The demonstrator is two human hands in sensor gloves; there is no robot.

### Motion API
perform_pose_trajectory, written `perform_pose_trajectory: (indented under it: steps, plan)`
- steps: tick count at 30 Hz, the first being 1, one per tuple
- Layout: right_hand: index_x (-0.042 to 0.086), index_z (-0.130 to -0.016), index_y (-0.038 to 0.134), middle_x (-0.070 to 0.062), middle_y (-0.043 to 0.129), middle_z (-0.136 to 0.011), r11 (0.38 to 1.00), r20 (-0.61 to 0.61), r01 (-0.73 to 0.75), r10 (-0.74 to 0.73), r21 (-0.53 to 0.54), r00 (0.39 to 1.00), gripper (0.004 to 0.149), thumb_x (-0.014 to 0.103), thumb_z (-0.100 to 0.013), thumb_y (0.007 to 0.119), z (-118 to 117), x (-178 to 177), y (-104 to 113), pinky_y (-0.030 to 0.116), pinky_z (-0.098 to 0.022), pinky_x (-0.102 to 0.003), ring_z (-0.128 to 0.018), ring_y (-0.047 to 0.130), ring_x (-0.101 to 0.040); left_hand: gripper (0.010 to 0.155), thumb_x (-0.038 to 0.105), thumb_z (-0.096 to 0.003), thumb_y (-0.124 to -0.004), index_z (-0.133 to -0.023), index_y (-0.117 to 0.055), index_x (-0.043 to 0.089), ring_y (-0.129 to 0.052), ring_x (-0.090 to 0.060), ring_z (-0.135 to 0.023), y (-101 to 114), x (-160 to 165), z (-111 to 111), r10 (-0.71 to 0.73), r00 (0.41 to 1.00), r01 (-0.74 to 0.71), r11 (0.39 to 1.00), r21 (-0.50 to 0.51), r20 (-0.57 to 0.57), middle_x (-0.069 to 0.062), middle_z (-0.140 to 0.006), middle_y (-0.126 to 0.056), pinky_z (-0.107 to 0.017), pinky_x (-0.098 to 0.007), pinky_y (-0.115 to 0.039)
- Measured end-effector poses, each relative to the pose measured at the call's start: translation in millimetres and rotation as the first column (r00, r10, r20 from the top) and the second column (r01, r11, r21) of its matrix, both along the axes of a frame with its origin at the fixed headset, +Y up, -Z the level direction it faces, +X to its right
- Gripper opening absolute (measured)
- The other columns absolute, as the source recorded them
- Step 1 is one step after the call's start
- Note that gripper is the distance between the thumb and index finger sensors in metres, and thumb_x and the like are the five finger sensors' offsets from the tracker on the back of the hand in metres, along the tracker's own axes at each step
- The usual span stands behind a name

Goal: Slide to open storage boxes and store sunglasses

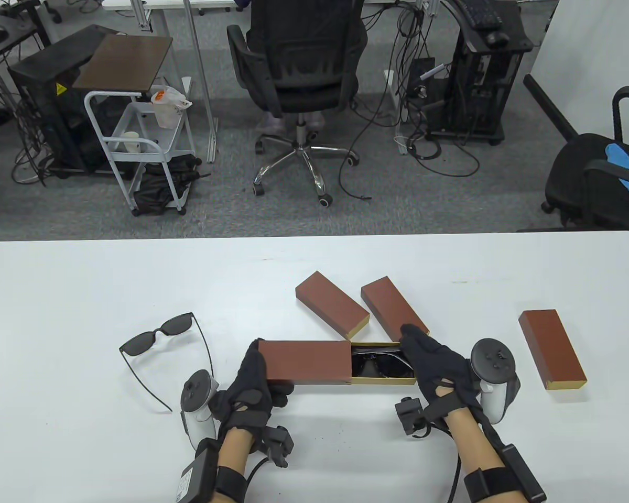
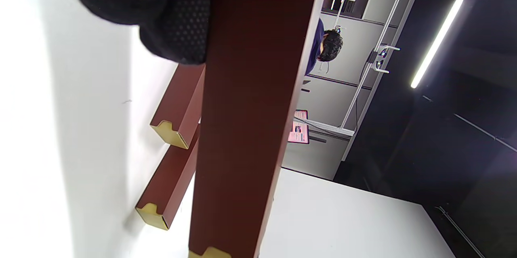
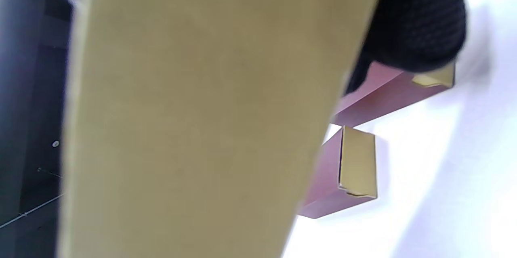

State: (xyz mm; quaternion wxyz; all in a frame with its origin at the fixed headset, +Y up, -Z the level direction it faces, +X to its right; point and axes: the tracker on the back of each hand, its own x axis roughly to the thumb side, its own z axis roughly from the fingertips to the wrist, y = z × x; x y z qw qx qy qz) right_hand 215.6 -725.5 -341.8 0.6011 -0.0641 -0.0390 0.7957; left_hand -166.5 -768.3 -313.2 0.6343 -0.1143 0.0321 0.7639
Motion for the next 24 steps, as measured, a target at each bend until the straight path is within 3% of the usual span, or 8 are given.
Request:
perform_pose_trajectory:
  steps: [14, 18, 21, 24]
  plan:
    - [0.027, -0.073, 0.086, -0.007, 0.096, -0.075, 0.991, 0.129, -0.110, 0.101, 0.070, 0.987, 0.045, 0.041, -0.031, 0.090, 13, 5, 7, 0.092, -0.029, -0.040, -0.047, 0.104, -0.032, 0.072, 0.057, -0.0502, -0.046, -0.114, -0.031, 0.027, -0.089, -0.028, -0.064, -1, 5, -1, -0.014, 1.000, 0.013, 1.000, 0.011, 0.022, -0.011, -0.092, -0.074, -0.044, -0.046, -0.078]
    - [0.027, -0.074, 0.086, -0.008, 0.095, -0.076, 0.990, 0.106, -0.112, 0.103, 0.084, 0.989, 0.045, 0.041, -0.031, 0.089, 14, 3, 7, 0.092, -0.032, -0.041, -0.049, 0.103, -0.032, 0.072, 0.057, -0.0502, -0.046, -0.114, -0.031, 0.027, -0.089, -0.028, -0.064, -1, 4, -1, -0.013, 1.000, 0.013, 1.000, 0.014, 0.015, -0.011, -0.092, -0.074, -0.044, -0.046, -0.078]
    - [0.025, -0.084, 0.074, -0.011, 0.084, -0.086, 0.993, 0.002, -0.013, 0.013, 0.120, 1.000, 0.054, 0.048, -0.035, 0.079, 12, -1, 1, 0.086, -0.045, -0.044, -0.067, 0.093, -0.036, 0.072, 0.057, -0.0503, -0.046, -0.114, -0.031, 0.027, -0.089, -0.028, -0.064, -1, 3, -1, 0.002, 1.000, -0.002, 1.000, 0.010, 0.007, -0.011, -0.092, -0.074, -0.044, -0.046, -0.078]
    - [0.024, -0.094, 0.051, -0.015, 0.058, -0.101, 0.986, -0.137, 0.132, -0.118, 0.098, 0.984, 0.068, 0.056, -0.037, 0.067, 11, -8, -6, 0.071, -0.060, -0.048, -0.086, 0.069, -0.041, 0.073, 0.057, -0.0503, -0.046, -0.114, -0.029, 0.027, -0.088, -0.028, -0.065, -1, 4, 0, 0.024, 1.000, -0.025, 1.000, 0.005, 0.010, -0.011, -0.093, -0.072, -0.045, -0.046, -0.078]
